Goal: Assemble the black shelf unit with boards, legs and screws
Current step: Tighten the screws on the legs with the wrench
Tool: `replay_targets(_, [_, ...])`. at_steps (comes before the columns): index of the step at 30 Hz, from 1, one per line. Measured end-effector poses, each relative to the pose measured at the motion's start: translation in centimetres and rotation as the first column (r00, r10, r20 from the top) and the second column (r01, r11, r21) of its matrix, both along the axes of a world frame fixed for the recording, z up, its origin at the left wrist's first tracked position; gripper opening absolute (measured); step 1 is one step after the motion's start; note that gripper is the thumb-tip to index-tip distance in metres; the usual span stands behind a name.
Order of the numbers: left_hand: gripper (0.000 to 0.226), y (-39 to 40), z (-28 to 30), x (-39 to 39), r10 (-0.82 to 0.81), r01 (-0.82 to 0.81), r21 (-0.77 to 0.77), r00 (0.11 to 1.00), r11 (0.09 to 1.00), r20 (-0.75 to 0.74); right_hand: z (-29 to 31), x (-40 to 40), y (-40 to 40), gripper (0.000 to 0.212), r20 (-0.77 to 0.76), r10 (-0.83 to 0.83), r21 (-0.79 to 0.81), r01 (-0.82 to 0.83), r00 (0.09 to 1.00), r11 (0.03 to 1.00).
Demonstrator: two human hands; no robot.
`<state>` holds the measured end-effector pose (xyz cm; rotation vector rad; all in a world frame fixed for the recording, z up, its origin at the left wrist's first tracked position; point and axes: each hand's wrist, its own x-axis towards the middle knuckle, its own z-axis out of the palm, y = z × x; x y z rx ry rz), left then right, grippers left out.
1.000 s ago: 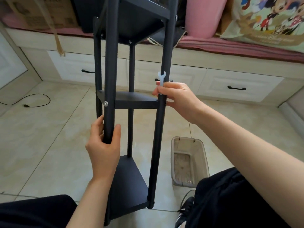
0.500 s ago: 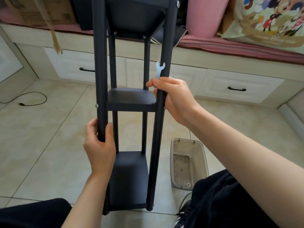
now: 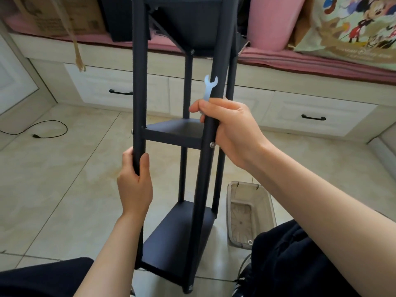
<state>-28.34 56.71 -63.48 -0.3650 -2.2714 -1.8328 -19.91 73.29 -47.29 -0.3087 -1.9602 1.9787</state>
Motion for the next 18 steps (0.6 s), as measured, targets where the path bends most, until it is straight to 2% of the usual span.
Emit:
replay_targets(3, [0.018,-0.1,0.2,-0.8,0.017,-0.013,-0.075,0.998,0.997,0.054,0.0,-0.4,-0.9,0.041,0.011,0.020,0.070,-0.021,1.000,0.997])
replay_targets(7, [0.021,-0.5,0.3,-1.6,0.029,-0.001,-0.192,0.989,0.981,0.145,-0.2,-0.9,-1.6,0.028,0.004,0.075,0.069,-0.075,0.997,0.995])
replay_targets(10, [0.044,-0.9,1.6,-0.9,0.067,-0.001,-0.290,0.973,0.957,0.220,0.0,-1.5,-2.0,0.022,0.018,0.099,0.073,-0.100,0.995,0.992])
replay_targets(12, [0.056,-1.0,2.8,0.8,0.157,-0.102,-0.334,0.977,0.937,0.144,0.1,-1.9,-2.2,0.020,0.029,0.105,0.079,-0.107,0.994,0.991])
replay_targets(14, [0.050,-0.6,4.2,3.5,0.147,-0.141,-0.202,0.989,0.969,0.014,0.1,-2.4,-2.5,0.019,0.030,0.108,0.075,-0.110,0.994,0.991])
replay_targets(16, [0.041,0.3,5.1,6.4,0.027,-0.028,-0.038,0.999,0.999,-0.024,0.1,-2.8,-2.9,0.017,0.028,0.103,0.064,-0.105,0.994,0.992])
replay_targets(18, [0.041,1.3,5.4,8.4,-0.092,0.093,0.019,0.996,0.996,-0.015,0.1,-3.0,-3.3,0.016,0.033,0.094,0.067,-0.096,0.995,0.993])
